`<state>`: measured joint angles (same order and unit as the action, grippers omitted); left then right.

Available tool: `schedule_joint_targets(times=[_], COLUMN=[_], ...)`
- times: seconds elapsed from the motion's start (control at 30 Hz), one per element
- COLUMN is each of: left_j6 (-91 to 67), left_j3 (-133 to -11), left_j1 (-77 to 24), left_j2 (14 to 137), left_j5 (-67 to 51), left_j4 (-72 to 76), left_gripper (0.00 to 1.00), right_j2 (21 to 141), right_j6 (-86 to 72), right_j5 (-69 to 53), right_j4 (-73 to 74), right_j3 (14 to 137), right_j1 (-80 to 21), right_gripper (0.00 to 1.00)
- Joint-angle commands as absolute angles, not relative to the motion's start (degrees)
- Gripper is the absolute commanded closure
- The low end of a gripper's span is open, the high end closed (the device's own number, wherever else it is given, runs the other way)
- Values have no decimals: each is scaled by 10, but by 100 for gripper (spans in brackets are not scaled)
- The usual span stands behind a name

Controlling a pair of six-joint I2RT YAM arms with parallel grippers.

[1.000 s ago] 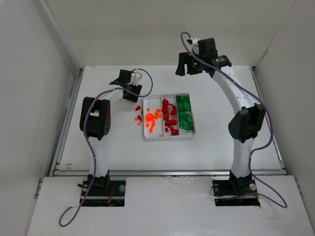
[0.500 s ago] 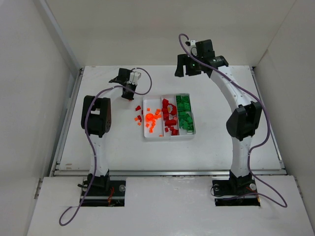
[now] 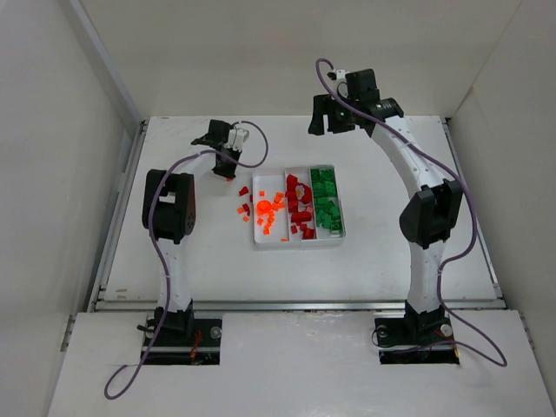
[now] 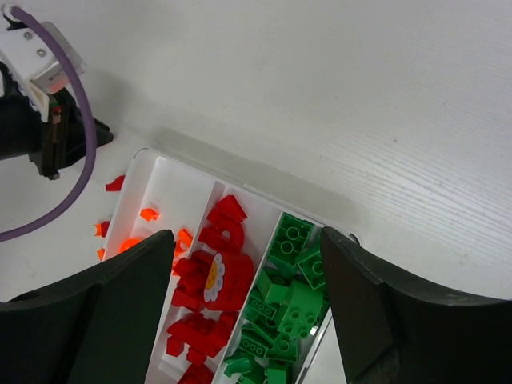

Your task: Sort the legos into containers by color

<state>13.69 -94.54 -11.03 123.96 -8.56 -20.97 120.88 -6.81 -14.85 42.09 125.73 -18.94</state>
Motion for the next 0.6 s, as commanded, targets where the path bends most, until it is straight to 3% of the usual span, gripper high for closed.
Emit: schedule_joint_targets(times=[0.0, 0.23, 0.43, 0.5, 0.53, 0.57], left_j6=[155, 173, 185, 190, 190, 190], left_j3=[-957, -963, -900, -887, -887, -887], left_j1=[-136, -188, -235, -243, -250, -256], left_j2=[1162, 1134, 1129, 1129, 1129, 1123], left_j5=[-95, -193, -216, -221, -221, -215], left_j4=[-245, -264, -234, -226, -220, -213], left_gripper=[100, 100, 100, 91, 81, 55], right_j2=[1180, 1148, 1123, 1116, 1108, 1100], right_j6=[-68, -68, -68, -68, -68, -68], right_j5=[-154, -154, -154, -154, -154, -154], right_j4=[405, 400, 400, 400, 393, 393], right_j3=[1244, 1201, 1172, 1156, 1149, 1137], right_j1=[-193, -193, -193, -193, -193, -193], right_gripper=[21, 21, 21, 21, 21, 21])
